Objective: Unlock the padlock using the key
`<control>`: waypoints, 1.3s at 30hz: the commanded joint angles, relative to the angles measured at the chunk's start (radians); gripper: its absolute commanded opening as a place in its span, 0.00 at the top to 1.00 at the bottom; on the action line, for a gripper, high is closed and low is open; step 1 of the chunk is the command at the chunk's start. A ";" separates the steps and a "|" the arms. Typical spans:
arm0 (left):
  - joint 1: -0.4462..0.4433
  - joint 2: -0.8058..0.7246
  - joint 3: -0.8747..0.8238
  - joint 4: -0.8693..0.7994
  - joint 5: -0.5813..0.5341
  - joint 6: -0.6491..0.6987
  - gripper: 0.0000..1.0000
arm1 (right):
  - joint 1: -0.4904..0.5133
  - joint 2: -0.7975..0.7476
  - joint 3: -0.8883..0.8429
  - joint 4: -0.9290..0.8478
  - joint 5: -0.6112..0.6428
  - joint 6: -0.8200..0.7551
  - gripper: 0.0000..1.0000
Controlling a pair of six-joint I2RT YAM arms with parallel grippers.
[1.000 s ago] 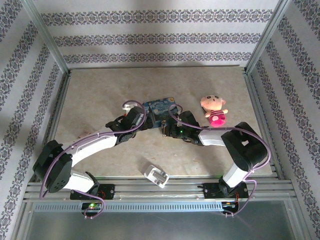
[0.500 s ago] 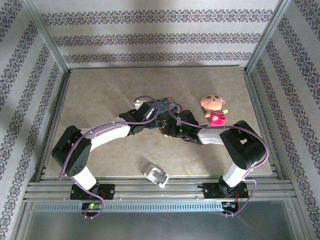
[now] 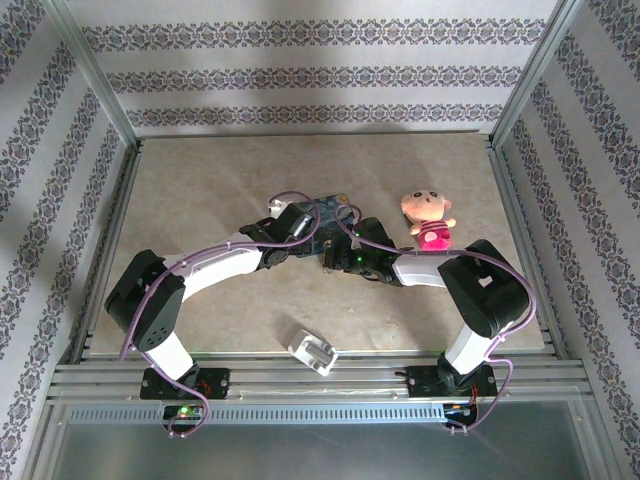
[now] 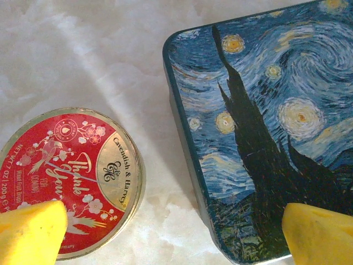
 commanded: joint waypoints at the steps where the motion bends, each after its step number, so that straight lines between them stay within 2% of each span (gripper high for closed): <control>1: 0.012 0.006 -0.008 -0.038 -0.022 0.001 0.01 | 0.026 0.081 0.025 0.073 -0.003 0.002 0.41; 6: 0.012 0.010 -0.008 -0.043 -0.018 -0.004 0.01 | 0.036 0.093 0.039 0.067 0.002 -0.001 0.40; 15: 0.013 0.000 -0.015 -0.054 -0.019 -0.013 0.01 | 0.040 0.104 0.030 0.049 0.049 0.023 0.68; 18: 0.013 -0.003 -0.020 -0.054 -0.020 -0.016 0.01 | 0.035 0.100 0.020 0.063 0.048 0.040 0.71; 20: 0.013 -0.003 -0.021 -0.054 -0.020 -0.018 0.01 | 0.033 0.098 0.019 0.071 0.041 0.053 0.70; 26: 0.013 -0.003 -0.021 -0.053 -0.017 -0.021 0.01 | 0.044 0.068 0.017 0.079 0.043 0.068 0.57; 32: 0.015 0.004 -0.017 -0.054 -0.018 -0.021 0.01 | 0.095 -0.050 -0.019 0.026 0.182 0.078 0.44; 36: 0.018 0.006 -0.019 -0.052 -0.016 -0.024 0.01 | 0.140 -0.109 -0.020 -0.039 0.290 0.104 0.41; 39: 0.021 0.009 -0.018 -0.050 -0.010 -0.022 0.01 | 0.162 -0.098 0.000 -0.070 0.331 0.117 0.39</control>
